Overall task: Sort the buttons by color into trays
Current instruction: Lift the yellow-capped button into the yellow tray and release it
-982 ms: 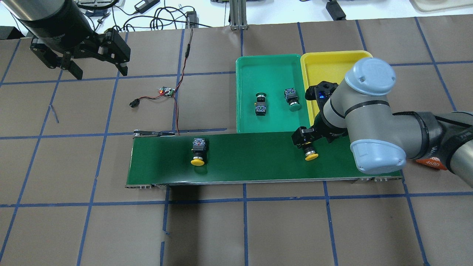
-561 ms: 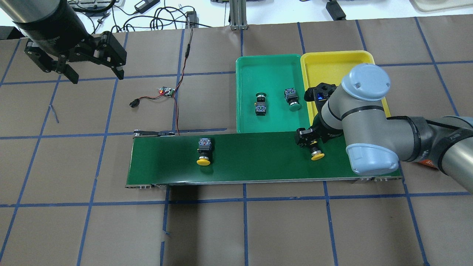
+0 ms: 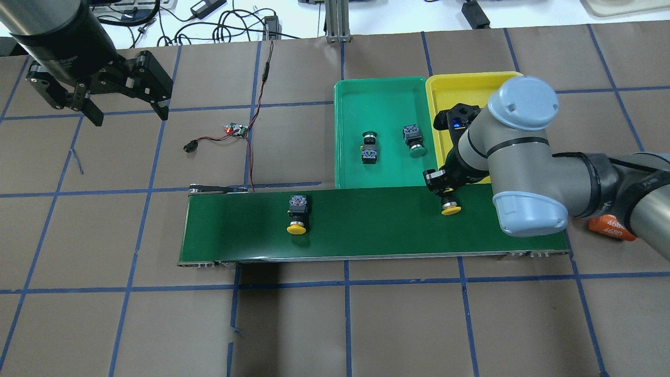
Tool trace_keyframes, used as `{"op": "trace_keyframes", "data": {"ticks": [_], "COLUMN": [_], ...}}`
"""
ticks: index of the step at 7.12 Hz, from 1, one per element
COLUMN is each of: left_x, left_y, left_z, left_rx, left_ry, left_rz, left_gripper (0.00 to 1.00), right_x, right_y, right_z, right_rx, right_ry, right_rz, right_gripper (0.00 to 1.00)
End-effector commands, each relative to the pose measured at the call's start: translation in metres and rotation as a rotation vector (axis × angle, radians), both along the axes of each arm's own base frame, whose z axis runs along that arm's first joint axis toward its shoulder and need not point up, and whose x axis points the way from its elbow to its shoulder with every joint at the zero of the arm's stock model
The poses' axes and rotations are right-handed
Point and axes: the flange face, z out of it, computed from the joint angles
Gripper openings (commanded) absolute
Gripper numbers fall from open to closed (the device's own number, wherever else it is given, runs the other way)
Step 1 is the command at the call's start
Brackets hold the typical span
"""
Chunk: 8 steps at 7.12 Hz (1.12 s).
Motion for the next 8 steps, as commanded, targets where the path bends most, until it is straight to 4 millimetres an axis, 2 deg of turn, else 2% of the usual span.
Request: {"op": "trace_keyframes", "data": {"ticks": [1, 2, 3, 4, 5, 6, 7, 8], "left_x": [0.005, 0.005, 0.005, 0.006, 0.007, 0.007, 0.008, 0.007], "left_y": [0.003, -0.003, 0.004, 0.001, 0.007, 0.015, 0.015, 0.016], "left_z": [0.0, 0.0, 0.011, 0.009, 0.016, 0.024, 0.017, 0.017], "left_rx": [0.008, 0.003, -0.018, -0.018, -0.025, -0.04, -0.024, -0.024], "left_ry": [-0.009, -0.003, -0.015, -0.009, -0.025, -0.03, -0.028, -0.028], "left_rz": [0.006, 0.006, -0.005, 0.003, 0.0, 0.001, 0.003, 0.001], "left_gripper": [1.0, 1.0, 1.0, 1.0, 1.0, 1.0, 1.0, 1.0], "right_x": [-0.009, -0.023, -0.047, -0.082, -0.107, -0.106, -0.104, -0.102], "right_y": [-0.069, -0.107, -0.141, -0.163, -0.171, -0.169, -0.168, -0.165], "right_z": [0.014, 0.001, -0.022, -0.061, -0.072, -0.067, -0.068, -0.062], "right_rx": [-0.052, -0.055, -0.038, 0.011, 0.006, 0.0, 0.004, 0.002], "right_ry": [0.038, 0.07, 0.077, 0.069, 0.066, 0.063, 0.058, 0.046], "right_rz": [0.003, 0.023, 0.035, 0.018, 0.015, 0.014, 0.012, 0.014], "right_gripper": [0.0, 0.0, 0.0, 0.0, 0.06, 0.7, 0.9, 1.0]}}
